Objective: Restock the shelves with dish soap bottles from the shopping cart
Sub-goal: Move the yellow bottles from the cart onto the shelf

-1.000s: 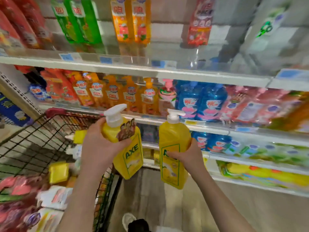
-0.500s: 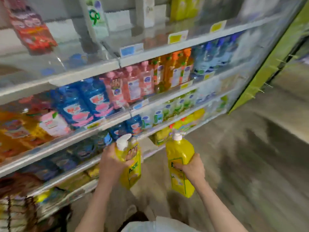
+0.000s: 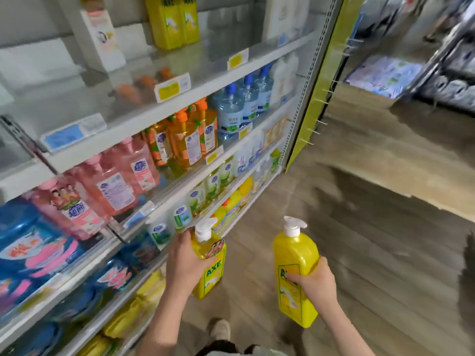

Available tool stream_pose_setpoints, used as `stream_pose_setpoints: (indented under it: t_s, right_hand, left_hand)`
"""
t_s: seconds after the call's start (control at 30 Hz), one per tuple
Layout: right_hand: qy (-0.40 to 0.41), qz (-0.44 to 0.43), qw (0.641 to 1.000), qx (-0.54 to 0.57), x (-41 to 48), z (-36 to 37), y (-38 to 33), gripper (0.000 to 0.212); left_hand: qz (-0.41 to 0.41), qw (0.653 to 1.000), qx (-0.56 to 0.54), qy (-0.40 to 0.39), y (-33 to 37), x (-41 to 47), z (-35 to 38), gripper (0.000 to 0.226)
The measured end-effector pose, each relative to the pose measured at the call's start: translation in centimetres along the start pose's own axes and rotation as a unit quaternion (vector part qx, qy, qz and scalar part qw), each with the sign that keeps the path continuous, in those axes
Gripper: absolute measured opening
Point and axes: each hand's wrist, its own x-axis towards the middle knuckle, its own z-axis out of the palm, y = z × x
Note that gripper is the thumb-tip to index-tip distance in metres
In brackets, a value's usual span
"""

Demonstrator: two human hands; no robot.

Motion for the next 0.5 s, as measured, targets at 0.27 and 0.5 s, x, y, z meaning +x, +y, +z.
stream_pose_setpoints:
  t_s: [0.27,0.5]
  right_hand:
    - [0.013,-0.067,0.995,0.077,7.7,-2.5,-6.3,0.068]
    - [-0.084,-0.173,0.972,0.135,18.0,-6.8,-15.3,0.068]
  left_hand:
    - [0.048,0.999,-0.023,0.007,7.2,6.9,1.0,0.076]
    - [0.054,0.983,-0.151,0.091,16.4,10.7,1.7,0.082]
